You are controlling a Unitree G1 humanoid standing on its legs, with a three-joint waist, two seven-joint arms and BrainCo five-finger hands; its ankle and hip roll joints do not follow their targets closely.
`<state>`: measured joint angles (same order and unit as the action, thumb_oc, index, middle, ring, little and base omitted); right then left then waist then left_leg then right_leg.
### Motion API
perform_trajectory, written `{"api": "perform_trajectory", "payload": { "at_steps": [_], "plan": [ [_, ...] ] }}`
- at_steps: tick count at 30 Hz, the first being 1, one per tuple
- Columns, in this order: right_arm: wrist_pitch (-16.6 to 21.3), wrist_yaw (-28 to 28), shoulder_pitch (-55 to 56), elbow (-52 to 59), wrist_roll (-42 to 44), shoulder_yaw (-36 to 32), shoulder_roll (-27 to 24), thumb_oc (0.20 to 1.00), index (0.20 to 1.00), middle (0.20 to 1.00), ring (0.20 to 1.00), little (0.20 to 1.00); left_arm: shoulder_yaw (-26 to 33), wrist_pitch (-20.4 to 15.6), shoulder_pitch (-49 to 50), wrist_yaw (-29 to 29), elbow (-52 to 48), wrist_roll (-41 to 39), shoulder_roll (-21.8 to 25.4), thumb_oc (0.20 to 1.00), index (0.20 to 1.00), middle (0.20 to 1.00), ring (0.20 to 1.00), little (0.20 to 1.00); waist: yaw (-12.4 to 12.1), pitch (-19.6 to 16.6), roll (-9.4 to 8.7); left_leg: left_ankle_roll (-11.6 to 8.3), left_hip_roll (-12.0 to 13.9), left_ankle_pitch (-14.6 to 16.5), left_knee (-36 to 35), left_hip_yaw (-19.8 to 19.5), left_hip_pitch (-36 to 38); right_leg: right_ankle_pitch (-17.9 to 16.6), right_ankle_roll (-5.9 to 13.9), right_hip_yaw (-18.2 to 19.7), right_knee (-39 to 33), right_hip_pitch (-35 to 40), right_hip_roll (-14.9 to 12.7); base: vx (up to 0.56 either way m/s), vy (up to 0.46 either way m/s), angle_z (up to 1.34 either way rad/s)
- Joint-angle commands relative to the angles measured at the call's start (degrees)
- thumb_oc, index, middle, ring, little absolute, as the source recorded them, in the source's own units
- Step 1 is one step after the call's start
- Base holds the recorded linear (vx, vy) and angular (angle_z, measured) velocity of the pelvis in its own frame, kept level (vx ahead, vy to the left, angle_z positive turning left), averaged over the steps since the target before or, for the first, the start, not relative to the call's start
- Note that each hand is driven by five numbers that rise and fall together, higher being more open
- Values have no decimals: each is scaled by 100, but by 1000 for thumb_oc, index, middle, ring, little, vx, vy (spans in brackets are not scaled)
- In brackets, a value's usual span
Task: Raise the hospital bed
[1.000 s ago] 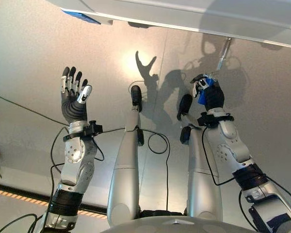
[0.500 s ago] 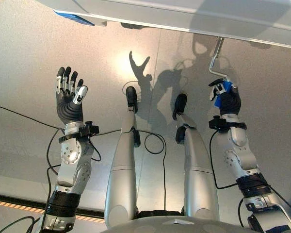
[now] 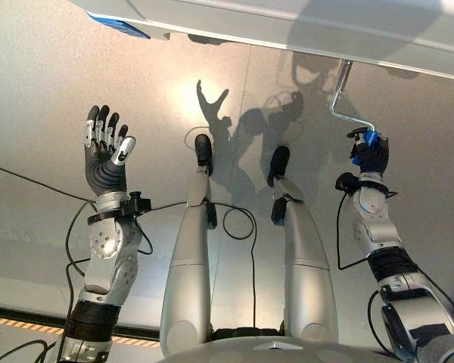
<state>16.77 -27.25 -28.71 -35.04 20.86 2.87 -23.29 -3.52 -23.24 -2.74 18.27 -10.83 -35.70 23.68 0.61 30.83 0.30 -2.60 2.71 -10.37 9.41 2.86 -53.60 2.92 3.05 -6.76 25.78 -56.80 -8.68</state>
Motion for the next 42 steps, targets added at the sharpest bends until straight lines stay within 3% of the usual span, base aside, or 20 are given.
{"api": "perform_trajectory", "payload": {
  "at_steps": [1,8,9,10,11,12,19,23,32,35,38,41,42],
  "plan": [
    [-31,-496,-658,-821,521,-245,-661,200,200,200,200,200,-49,-333,107,-168,-257,-191,64,1000,1000,1000,1000,1000,-108,-103,232,-26,-258,840,549,50,79,-604,392,2,-1005,287,149,0,0,0],
    [-214,-276,-1208,-1817,658,141,-519,200,200,200,200,200,-250,-290,-38,-156,-247,-181,37,1000,1000,1000,1000,1000,-176,-103,302,-36,-268,815,520,44,91,-604,395,-30,-1002,292,145,-1,4,-2],
    [-374,-141,-1483,-2394,626,358,-478,200,200,200,200,200,-328,-279,-104,-172,-244,-155,63,1000,1000,1000,1000,1000,-221,-103,339,-33,-277,816,527,47,103,-604,391,-29,-1006,304,147,-9,7,-6],
    [-436,-72,-1574,-2635,625,447,-417,253,253,253,253,253,-363,-286,-152,-194,-238,-161,65,1000,1000,1000,1000,1000,-249,-103,356,-33,-286,813,525,49,118,-606,390,-33,-1012,325,146,-12,5,-4],
    [-472,30,-1632,-2790,615,532,-399,589,589,589,589,589,-379,-293,-192,-214,-223,-157,72,1000,1000,1000,1000,1000,-261,-103,366,-35,-289,808,510,46,135,-611,391,-42,-1025,339,143,0,0,0],
    [-533,155,-1677,-2931,584,654,-359,1000,1000,1000,1000,1000,-399,-298,-249,-212,-213,-104,77,1000,1000,1000,1000,1000,-280,-103,371,-37,-293,805,498,42,152,-612,391,-44,-1034,356,141,0,0,0],
    [-653,499,-1675,-3403,731,784,-181,1000,1000,1000,1000,1000,-613,-113,-368,-234,759,22,-41,1000,1000,1000,1000,1000,-307,-103,396,-42,-296,776,468,41,309,-611,397,-53,-1055,507,127,0,0,0],
    [-675,596,-1581,-3508,723,777,-80,1000,1000,1000,1000,1000,-891,183,-458,-313,2198,336,-35,1000,1000,1000,1000,1000,-288,-103,398,-41,-300,752,439,67,469,-632,406,-68,-1085,680,123,0,0,0],
    [-639,700,-1171,-3577,631,635,-12,1000,1000,1000,1000,1000,-1073,495,-605,-606,4638,594,-308,1000,1000,1000,1000,1000,-246,-104,416,-56,-317,662,245,50,1079,-655,441,-123,-1225,1318,112,0,0,0],
    [-634,699,-1077,-3607,614,600,12,1000,1000,1000,1000,1000,-1106,541,-652,-642,4951,694,-349,1000,1000,1000,1000,1000,-226,-104,404,-62,-325,654,218,40,1214,-661,443,-139,-1262,1469,113,5,-5,5],
    [-673,692,-439,-3736,393,499,214,1000,1000,1000,1000,1000,-1245,816,-830,-731,6403,1478,-478,1000,1000,1000,1000,1000,-85,-272,249,-72,-313,692,24,14,2021,-659,469,-152,-1455,2290,142,58,-8,5],
    [-718,740,-35,-3799,174,494,312,1000,1000,1000,1000,1000,-1304,898,-869,-817,6911,1852,-501,1000,1000,1000,1000,1000,-12,-448,169,-80,-303,683,-128,10,2395,-694,491,-153,-1645,2722,161,105,-4,9],
    [-762,843,375,-3848,16,479,392,1000,1000,1000,1000,1000,-1276,947,-824,-904,7212,2079,-506,1000,1000,1000,1000,1000,17,-651,98,-91,-277,714,-221,21,2750,-687,507,-158,-1787,3112,180,73,-9,4]
  ]
}}
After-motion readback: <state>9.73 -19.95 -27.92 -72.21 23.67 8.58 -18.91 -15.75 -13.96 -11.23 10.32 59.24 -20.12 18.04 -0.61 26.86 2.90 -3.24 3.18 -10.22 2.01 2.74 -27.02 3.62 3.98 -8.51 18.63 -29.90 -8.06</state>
